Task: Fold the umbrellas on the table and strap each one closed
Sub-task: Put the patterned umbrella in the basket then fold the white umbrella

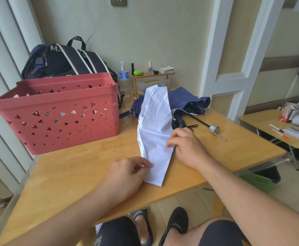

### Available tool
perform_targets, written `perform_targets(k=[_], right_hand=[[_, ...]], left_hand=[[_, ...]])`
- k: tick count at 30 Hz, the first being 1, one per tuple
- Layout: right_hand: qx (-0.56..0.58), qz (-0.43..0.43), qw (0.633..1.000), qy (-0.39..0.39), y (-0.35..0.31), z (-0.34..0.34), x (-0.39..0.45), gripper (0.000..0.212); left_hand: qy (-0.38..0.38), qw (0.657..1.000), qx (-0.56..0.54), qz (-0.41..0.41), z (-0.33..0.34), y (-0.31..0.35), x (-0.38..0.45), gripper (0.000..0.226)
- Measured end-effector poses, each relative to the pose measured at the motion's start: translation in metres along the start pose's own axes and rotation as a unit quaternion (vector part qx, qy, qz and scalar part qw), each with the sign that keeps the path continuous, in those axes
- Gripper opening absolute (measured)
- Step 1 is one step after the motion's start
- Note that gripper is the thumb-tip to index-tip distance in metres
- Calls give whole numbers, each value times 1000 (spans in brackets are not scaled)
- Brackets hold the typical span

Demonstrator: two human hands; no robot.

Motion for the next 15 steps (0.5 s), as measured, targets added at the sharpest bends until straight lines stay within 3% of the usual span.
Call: perform_targets(k=[3,6,8,9,12,13,15], right_hand=[[4,23,998,-65,4,8,2,46],[-2,34,996,-85,5,11,3,44],[-6,31,996,-88,4,12,3,42],[-5,29,996,-84,4,12,3,42],[9,35,997,-67,9,11,1,38],[11,38,997,-61,11,10,1,35],[2,42,998,-52,11,9,2,28]], left_hand=[[-24,990,120,66,-3,6,10,24],[62,974,156,153,-16,25,37,23],[94,958,170,209,-17,43,55,35],[64,955,187,220,-9,46,63,46],[-129,929,291,188,37,34,67,82],[-180,918,313,165,48,24,64,85],[-206,915,311,153,57,15,62,84]])
Point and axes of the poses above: each hand's wrist, its own x-axis towards the middle knuckle, its own z-axis out of the palm, y = z × x, the point moved 6 cm from there along x, towards the middle knuckle, and after that the axes turned 6 degrees about x, right-handed, at the moved point
